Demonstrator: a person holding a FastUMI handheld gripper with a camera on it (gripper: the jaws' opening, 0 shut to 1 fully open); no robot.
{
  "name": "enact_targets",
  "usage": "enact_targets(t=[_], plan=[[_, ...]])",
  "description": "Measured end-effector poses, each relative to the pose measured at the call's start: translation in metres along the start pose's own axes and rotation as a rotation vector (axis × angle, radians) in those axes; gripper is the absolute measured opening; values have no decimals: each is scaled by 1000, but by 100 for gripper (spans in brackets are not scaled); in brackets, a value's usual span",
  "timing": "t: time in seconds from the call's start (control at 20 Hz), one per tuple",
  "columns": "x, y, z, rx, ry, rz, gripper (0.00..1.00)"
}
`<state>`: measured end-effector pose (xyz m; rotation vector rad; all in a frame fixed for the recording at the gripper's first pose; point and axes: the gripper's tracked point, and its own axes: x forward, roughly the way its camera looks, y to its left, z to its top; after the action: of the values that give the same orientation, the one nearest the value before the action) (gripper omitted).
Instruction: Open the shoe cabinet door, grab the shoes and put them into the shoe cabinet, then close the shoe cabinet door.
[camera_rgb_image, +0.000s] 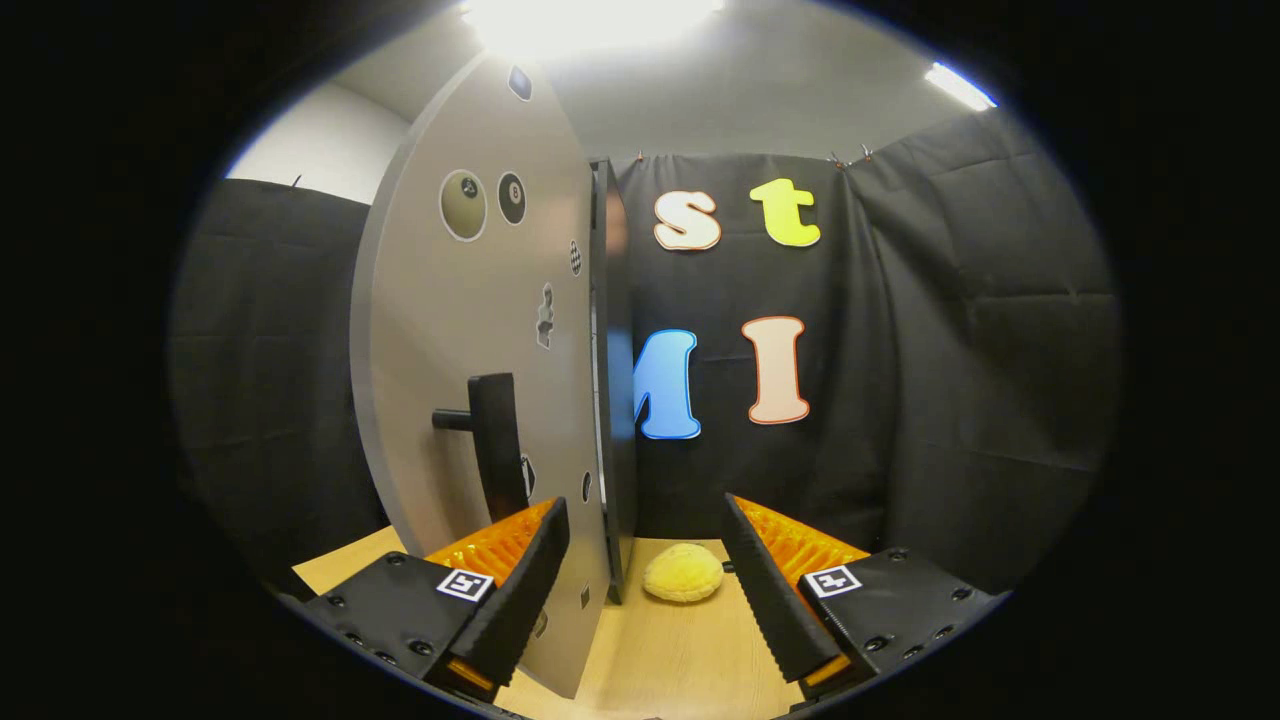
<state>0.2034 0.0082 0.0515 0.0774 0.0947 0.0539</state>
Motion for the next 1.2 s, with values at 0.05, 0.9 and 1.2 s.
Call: enact_targets(t=[0.05,0.9,1.2], plan=[[1,8,0,1,2,1,97],[38,185,1,-34,14,92,98],[55,253,0,6,30,155,98]])
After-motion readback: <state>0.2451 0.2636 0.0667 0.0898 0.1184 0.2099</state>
